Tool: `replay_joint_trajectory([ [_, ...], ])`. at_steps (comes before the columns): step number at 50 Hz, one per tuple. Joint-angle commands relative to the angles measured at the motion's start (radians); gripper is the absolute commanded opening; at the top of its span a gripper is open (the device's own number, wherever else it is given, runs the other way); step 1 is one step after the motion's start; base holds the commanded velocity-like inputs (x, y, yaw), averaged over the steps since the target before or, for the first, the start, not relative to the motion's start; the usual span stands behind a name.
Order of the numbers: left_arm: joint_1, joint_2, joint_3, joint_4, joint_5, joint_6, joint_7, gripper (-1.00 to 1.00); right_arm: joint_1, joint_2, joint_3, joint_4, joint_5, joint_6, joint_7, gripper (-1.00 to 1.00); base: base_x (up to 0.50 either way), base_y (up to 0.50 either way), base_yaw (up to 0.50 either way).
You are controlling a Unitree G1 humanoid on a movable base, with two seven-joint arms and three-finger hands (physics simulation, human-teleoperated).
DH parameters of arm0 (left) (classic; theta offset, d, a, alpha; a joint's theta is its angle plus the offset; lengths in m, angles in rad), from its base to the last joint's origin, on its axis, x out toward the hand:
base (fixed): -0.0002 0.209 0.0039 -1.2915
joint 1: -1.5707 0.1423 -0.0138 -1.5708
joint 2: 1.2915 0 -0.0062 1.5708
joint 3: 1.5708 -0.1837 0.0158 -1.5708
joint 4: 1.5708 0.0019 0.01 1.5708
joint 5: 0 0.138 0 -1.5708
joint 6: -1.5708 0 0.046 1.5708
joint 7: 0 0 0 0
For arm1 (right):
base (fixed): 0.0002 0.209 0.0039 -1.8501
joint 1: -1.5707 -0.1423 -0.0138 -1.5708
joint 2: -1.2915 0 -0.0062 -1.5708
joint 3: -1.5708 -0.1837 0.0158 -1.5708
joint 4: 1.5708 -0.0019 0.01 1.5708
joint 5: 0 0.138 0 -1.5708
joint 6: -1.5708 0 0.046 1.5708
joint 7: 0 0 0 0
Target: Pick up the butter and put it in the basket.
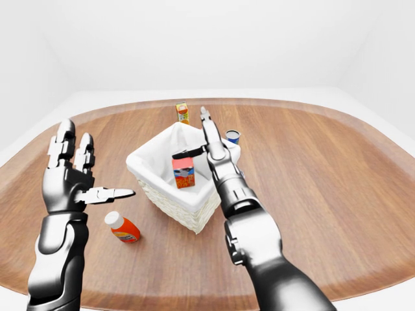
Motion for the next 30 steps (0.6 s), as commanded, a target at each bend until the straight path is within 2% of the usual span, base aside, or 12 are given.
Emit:
replay_joint_trajectory([
  [1,-0.001,0.001,-0.001,0.007,0.000,0.000,0.000,1.00,-0.016,-0.016,-0.014,0.003,0.037,0.000,-0.009,1.00,0.00,0.00,0.00],
  [9,0.003,-0.001,-0.001,-0.001,0.001,0.000,0.000,1.00,-0.004,-0.029,-0.023,-0.096,0.108,0.000,0.025,1.00,0.00,0.00,0.00],
  [11,0.002,0.000,0.000,-0.002,0.000,0.000,0.000,1.00,0.034,-0.040,-0.019,-0.188,0.134,0.000,0.035,1.00,0.00,0.00,0.00],
  [17,-0.004,0.002,0.001,-0.005,-0.001,0.000,0.002,1.00,0.272,-0.055,0.007,-0.619,0.186,0.004,0.023,1.00,0.00,0.00,0.00],
  [18,-0.007,0.002,-0.002,-0.007,0.002,0.000,0.004,1.00,0.355,-0.052,0.015,-0.736,0.186,0.045,0.022,1.00,0.00,0.00,0.00],
  [22,-0.009,0.001,-0.007,-0.010,0.004,0.000,0.005,1.00,0.483,-0.041,0.018,-0.923,0.183,0.109,0.004,1.00,0.00,0.00,0.00],
  [24,-0.017,0.004,-0.006,-0.020,0.004,0.000,0.006,1.00,0.564,-0.033,0.026,-1.039,0.192,0.159,0.003,1.00,0.00,0.00,0.00],
  [26,-0.020,0.006,-0.004,-0.024,0.004,0.000,0.006,1.00,0.614,-0.026,0.031,-1.109,0.190,0.175,0.007,1.00,0.00,0.00,0.00],
  [30,-0.029,0.009,-0.002,-0.030,0.004,0.000,0.006,1.00,0.680,-0.018,0.028,-1.200,0.200,0.175,0.005,1.00,0.00,0.00,0.00],
])
